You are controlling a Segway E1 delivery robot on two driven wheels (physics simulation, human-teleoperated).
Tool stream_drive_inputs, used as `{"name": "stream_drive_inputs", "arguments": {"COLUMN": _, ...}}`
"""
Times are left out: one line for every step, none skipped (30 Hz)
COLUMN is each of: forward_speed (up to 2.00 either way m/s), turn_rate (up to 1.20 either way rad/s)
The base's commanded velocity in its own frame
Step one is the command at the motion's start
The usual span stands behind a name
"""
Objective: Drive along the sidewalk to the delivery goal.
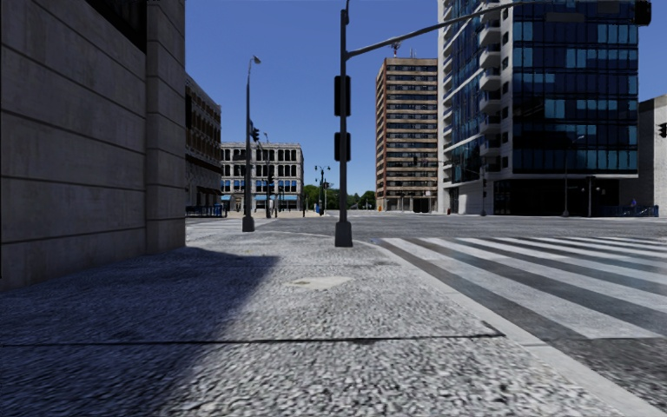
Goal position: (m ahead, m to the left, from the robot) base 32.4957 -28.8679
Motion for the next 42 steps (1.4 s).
{"name": "stream_drive_inputs", "arguments": {"forward_speed": 2.00, "turn_rate": 0.00}}
{"name": "stream_drive_inputs", "arguments": {"forward_speed": 2.00, "turn_rate": 0.00}}
{"name": "stream_drive_inputs", "arguments": {"forward_speed": 2.00, "turn_rate": 0.00}}
{"name": "stream_drive_inputs", "arguments": {"forward_speed": 2.00, "turn_rate": 0.00}}
{"name": "stream_drive_inputs", "arguments": {"forward_speed": 2.00, "turn_rate": -0.03}}
{"name": "stream_drive_inputs", "arguments": {"forward_speed": 2.00, "turn_rate": -0.18}}
{"name": "stream_drive_inputs", "arguments": {"forward_speed": 2.00, "turn_rate": -0.18}}
{"name": "stream_drive_inputs", "arguments": {"forward_speed": 2.00, "turn_rate": -0.32}}
{"name": "stream_drive_inputs", "arguments": {"forward_speed": 2.00, "turn_rate": -0.46}}
{"name": "stream_drive_inputs", "arguments": {"forward_speed": 1.94, "turn_rate": -0.56}}
{"name": "stream_drive_inputs", "arguments": {"forward_speed": 1.89, "turn_rate": -0.63}}
{"name": "stream_drive_inputs", "arguments": {"forward_speed": 1.89, "turn_rate": -0.63}}
{"name": "stream_drive_inputs", "arguments": {"forward_speed": 1.89, "turn_rate": -0.64}}
{"name": "stream_drive_inputs", "arguments": {"forward_speed": 1.88, "turn_rate": -0.65}}
{"name": "stream_drive_inputs", "arguments": {"forward_speed": 1.87, "turn_rate": -0.65}}
{"name": "stream_drive_inputs", "arguments": {"forward_speed": 1.87, "turn_rate": -0.65}}
{"name": "stream_drive_inputs", "arguments": {"forward_speed": 1.81, "turn_rate": -0.65}}
{"name": "stream_drive_inputs", "arguments": {"forward_speed": 1.78, "turn_rate": -0.65}}
{"name": "stream_drive_inputs", "arguments": {"forward_speed": 1.69, "turn_rate": -0.65}}
{"name": "stream_drive_inputs", "arguments": {"forward_speed": 1.69, "turn_rate": -0.65}}
{"name": "stream_drive_inputs", "arguments": {"forward_speed": 1.63, "turn_rate": -0.65}}
{"name": "stream_drive_inputs", "arguments": {"forward_speed": 1.61, "turn_rate": -0.65}}
{"name": "stream_drive_inputs", "arguments": {"forward_speed": 1.61, "turn_rate": -0.65}}
{"name": "stream_drive_inputs", "arguments": {"forward_speed": 1.61, "turn_rate": -0.65}}
{"name": "stream_drive_inputs", "arguments": {"forward_speed": 1.61, "turn_rate": -0.65}}
{"name": "stream_drive_inputs", "arguments": {"forward_speed": 1.61, "turn_rate": -0.65}}
{"name": "stream_drive_inputs", "arguments": {"forward_speed": 1.61, "turn_rate": -0.65}}
{"name": "stream_drive_inputs", "arguments": {"forward_speed": 1.61, "turn_rate": -0.65}}
{"name": "stream_drive_inputs", "arguments": {"forward_speed": 1.62, "turn_rate": -0.65}}
{"name": "stream_drive_inputs", "arguments": {"forward_speed": 1.62, "turn_rate": -0.65}}
{"name": "stream_drive_inputs", "arguments": {"forward_speed": 1.63, "turn_rate": -0.65}}
{"name": "stream_drive_inputs", "arguments": {"forward_speed": 1.63, "turn_rate": -0.65}}
{"name": "stream_drive_inputs", "arguments": {"forward_speed": 1.63, "turn_rate": -0.65}}
{"name": "stream_drive_inputs", "arguments": {"forward_speed": 1.64, "turn_rate": -0.65}}
{"name": "stream_drive_inputs", "arguments": {"forward_speed": 1.64, "turn_rate": -0.65}}
{"name": "stream_drive_inputs", "arguments": {"forward_speed": 1.64, "turn_rate": -0.65}}
{"name": "stream_drive_inputs", "arguments": {"forward_speed": 1.65, "turn_rate": -0.65}}
{"name": "stream_drive_inputs", "arguments": {"forward_speed": 1.65, "turn_rate": -0.65}}
{"name": "stream_drive_inputs", "arguments": {"forward_speed": 1.65, "turn_rate": -0.64}}
{"name": "stream_drive_inputs", "arguments": {"forward_speed": 1.65, "turn_rate": -0.64}}
{"name": "stream_drive_inputs", "arguments": {"forward_speed": 1.65, "turn_rate": -0.64}}
{"name": "stream_drive_inputs", "arguments": {"forward_speed": 1.65, "turn_rate": -0.64}}
